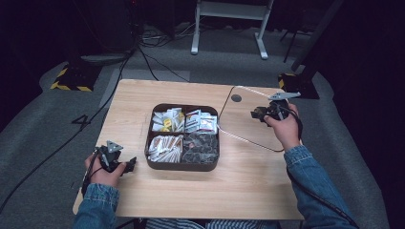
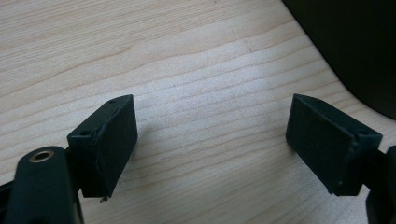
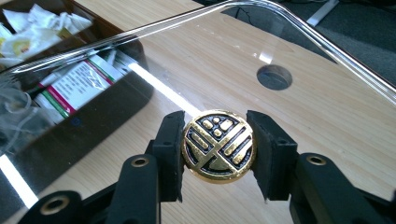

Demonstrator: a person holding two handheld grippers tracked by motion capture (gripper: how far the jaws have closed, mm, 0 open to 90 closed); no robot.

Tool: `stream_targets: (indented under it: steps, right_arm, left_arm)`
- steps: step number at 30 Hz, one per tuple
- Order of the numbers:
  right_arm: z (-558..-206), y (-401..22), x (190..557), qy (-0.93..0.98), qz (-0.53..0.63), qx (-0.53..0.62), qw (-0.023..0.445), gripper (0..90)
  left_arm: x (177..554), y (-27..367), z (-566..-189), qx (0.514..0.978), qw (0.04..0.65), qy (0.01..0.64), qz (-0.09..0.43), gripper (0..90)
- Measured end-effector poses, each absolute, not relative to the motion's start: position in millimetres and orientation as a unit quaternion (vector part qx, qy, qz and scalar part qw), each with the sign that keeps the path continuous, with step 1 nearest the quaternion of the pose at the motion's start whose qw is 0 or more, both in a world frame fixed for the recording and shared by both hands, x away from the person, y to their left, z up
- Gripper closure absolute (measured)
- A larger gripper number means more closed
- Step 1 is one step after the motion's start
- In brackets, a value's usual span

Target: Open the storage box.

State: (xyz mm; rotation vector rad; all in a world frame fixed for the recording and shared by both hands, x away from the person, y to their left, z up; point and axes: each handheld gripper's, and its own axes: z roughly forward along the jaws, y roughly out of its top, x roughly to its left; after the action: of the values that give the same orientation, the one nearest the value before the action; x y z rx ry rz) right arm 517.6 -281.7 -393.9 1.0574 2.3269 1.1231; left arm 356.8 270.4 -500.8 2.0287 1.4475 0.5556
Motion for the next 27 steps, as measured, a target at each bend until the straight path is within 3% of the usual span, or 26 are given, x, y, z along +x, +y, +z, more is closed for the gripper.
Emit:
stream_targets:
  steps: [27]
  right_arm:
    - [-449, -314, 525, 0.823, 0.367, 0.402, 0.165, 58.9]
  left_arm:
    - [358, 271, -505, 0.754, 0.311, 0.541, 0.206, 15.5]
